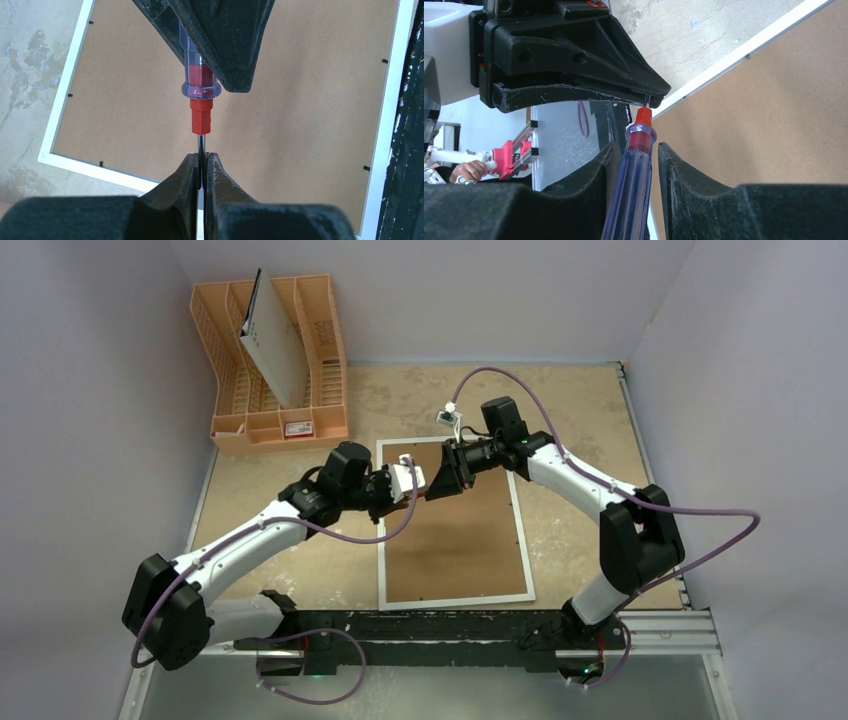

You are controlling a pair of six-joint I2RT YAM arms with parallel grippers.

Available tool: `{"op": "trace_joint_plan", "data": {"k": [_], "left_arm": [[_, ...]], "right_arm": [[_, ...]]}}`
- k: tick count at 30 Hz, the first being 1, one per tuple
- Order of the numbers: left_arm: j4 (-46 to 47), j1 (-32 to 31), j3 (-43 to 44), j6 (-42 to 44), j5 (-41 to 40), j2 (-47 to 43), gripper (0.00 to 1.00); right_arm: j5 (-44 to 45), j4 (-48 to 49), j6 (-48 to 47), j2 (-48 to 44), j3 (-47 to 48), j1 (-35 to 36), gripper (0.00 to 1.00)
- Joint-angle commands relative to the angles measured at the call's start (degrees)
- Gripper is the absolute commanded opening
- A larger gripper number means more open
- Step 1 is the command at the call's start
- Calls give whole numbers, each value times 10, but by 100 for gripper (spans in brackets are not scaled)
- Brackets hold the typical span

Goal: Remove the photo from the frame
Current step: Adjust the screwdriver.

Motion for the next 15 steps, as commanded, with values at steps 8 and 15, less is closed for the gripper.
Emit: {"op": "trace_joint_plan", "data": {"k": [8, 15], "left_arm": [[-22, -3, 33, 38, 7, 7, 0], [-8, -3, 27, 27, 2, 7, 0]], "right_arm": [[-12, 28, 23, 5, 32, 4, 38], [-26, 16, 13, 12, 26, 6, 39]]}}
